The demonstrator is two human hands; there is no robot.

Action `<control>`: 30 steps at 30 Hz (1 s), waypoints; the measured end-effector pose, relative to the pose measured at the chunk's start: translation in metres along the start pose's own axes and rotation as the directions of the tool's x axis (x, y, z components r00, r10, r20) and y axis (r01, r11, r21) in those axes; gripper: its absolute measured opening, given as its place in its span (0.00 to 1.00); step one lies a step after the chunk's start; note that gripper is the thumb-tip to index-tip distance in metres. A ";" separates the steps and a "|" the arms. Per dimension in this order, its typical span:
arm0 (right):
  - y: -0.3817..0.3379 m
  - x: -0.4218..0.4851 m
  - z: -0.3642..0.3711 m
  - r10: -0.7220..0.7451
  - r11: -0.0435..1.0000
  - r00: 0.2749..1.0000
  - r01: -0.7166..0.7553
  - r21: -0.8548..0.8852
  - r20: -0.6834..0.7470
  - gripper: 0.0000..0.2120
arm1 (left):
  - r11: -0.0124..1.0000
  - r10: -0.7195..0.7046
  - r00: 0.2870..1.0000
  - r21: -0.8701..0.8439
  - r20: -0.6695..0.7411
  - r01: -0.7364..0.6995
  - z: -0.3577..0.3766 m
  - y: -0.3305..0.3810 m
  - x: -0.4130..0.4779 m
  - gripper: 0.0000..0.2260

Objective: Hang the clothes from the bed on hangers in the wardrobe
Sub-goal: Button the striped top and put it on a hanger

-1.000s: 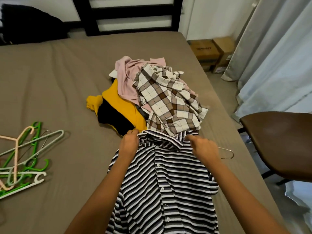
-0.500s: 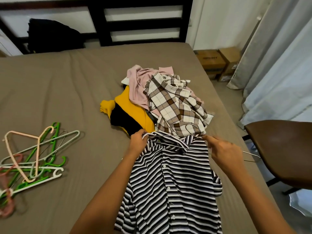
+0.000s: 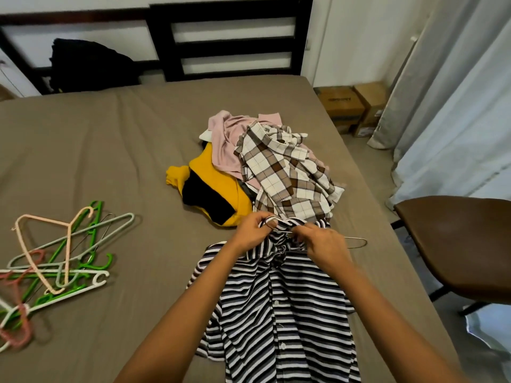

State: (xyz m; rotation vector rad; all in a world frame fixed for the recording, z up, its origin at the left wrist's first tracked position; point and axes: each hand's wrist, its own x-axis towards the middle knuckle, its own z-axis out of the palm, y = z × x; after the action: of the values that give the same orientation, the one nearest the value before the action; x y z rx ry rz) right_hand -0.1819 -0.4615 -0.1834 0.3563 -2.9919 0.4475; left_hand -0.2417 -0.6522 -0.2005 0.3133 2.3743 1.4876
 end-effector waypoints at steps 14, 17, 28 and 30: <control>-0.011 -0.006 0.028 0.023 0.653 0.916 -0.318 0.687 0.401 0.09 | 0.753 0.077 0.991 0.644 0.114 -0.133 -0.035 0.007 -0.053 0.10; -0.009 -0.007 0.035 0.017 0.616 0.746 -0.532 0.581 0.666 0.20 | 0.754 0.012 0.992 0.650 0.125 -0.091 -0.034 -0.001 -0.059 0.10; 0.003 0.005 0.046 -0.115 0.622 0.391 -0.688 0.373 0.913 0.23 | 0.794 -0.091 0.962 0.602 0.257 -0.085 -0.061 -0.005 -0.072 0.16; -0.001 0.008 0.050 -0.174 0.799 0.365 -0.491 0.348 0.915 0.18 | 0.769 -0.100 0.921 0.616 0.377 -0.169 -0.064 -0.003 -0.072 0.14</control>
State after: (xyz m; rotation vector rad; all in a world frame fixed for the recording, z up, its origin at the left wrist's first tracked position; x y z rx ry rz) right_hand -0.1928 -0.4789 -0.2301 0.4401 -3.9018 1.8083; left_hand -0.1995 -0.7323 -0.1665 0.7407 2.4504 0.4812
